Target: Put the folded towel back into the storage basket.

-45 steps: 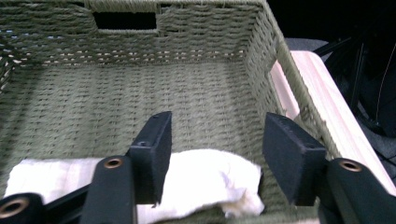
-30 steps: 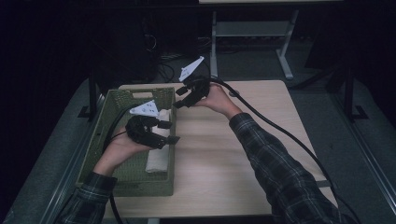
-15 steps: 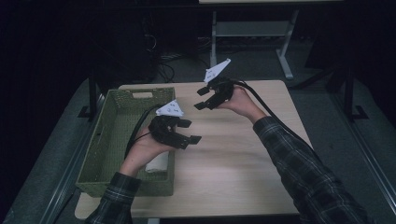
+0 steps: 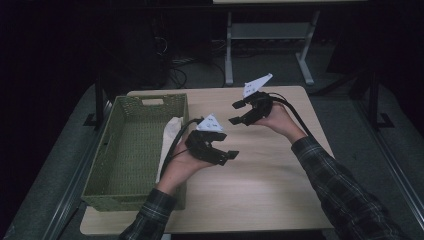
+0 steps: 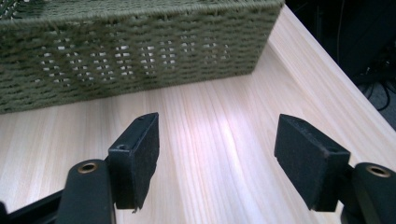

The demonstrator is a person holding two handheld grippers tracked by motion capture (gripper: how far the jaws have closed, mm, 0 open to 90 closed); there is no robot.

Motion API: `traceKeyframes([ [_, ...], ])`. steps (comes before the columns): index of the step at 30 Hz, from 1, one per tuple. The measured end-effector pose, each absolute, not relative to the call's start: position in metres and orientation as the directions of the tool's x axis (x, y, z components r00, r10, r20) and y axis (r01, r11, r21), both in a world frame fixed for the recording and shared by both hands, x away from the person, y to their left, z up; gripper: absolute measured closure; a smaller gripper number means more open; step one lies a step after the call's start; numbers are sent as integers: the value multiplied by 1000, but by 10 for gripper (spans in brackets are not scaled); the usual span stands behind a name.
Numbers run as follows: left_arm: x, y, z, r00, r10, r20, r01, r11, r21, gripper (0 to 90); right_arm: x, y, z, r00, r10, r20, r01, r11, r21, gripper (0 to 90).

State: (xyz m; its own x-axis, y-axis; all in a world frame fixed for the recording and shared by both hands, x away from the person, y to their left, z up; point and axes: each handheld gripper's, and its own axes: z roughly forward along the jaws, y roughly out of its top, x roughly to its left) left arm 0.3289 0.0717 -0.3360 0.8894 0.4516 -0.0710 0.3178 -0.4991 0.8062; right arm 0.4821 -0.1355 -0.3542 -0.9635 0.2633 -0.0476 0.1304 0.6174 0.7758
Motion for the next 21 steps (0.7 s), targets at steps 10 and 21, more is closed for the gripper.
traceKeyframes([
  [10, 319, 38, -365, 908, 418, -33, 272, -527, 805, 283, 472, -167, -379, -946, 323, -12, 192, 593, 782, 293],
  [21, 311, 26, -409, 910, 411, -60, 295, -536, 791, 267, 456, -193, -412, -925, 379, 16, 252, 582, 773, 267],
])
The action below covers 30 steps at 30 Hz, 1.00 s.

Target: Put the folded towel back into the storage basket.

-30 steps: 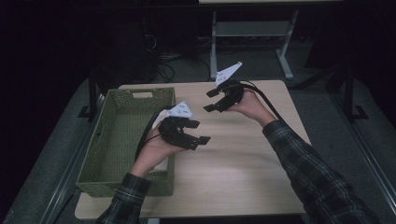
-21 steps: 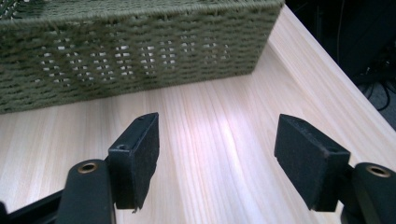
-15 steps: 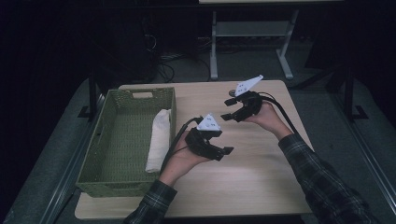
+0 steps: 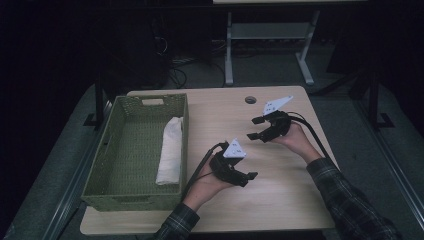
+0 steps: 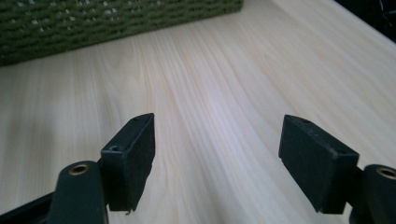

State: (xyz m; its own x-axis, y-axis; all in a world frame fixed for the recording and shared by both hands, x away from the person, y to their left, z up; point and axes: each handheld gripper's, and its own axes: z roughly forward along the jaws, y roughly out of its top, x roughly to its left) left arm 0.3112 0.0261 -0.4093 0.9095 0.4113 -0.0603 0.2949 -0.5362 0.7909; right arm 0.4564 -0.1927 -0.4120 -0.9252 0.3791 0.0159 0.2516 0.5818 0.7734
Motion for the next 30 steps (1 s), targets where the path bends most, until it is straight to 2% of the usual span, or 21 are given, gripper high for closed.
traceKeyframes([
  [15, 309, 33, -446, 884, 463, -62, 341, -550, 762, 215, 435, -222, -446, -883, 468, 36, 325, 555, 765, 192],
  [21, 305, 36, -460, 880, 475, -24, 339, -592, 731, 190, 425, -228, -460, -868, 496, 40, 361, 572, 736, 134],
  [30, 302, 29, -472, 886, 463, 37, 310, -648, 696, 160, 411, -237, -474, -852, 522, 35, 383, 575, 723, 127],
])
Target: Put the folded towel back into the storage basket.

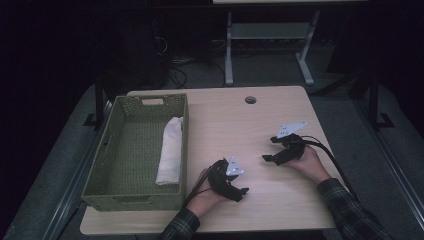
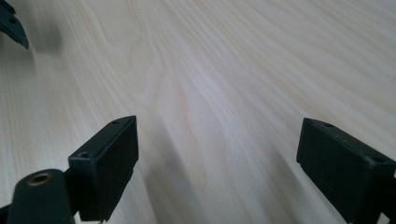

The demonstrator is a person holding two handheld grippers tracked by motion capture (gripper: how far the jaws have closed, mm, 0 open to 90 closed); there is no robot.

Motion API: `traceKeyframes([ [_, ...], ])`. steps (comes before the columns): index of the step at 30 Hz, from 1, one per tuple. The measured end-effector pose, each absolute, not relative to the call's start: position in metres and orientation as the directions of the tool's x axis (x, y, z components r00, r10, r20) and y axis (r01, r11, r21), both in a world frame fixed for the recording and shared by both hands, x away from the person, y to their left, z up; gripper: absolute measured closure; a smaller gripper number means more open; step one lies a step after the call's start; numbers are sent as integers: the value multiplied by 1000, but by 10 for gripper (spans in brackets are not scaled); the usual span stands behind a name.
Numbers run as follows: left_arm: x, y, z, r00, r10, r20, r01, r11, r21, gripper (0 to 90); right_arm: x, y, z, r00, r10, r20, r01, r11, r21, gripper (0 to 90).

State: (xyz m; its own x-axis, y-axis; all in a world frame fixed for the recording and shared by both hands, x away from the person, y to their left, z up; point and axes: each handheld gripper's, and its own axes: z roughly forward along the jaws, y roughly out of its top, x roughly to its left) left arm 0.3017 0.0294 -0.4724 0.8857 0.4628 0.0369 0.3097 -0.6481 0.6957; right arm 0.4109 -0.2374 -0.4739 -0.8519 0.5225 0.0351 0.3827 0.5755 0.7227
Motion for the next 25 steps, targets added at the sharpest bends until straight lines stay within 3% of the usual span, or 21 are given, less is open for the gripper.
traceKeyframes([
  [5, 305, 33, -476, 885, 465, -1, 330, -626, 707, 143, 406, -240, -480, -844, 536, 27, 395, 586, 707, 126],
  [25, 306, 35, -478, 887, 461, 0, 321, -617, 718, 128, 404, -242, -483, -842, 538, 37, 395, 569, 721, 110],
])
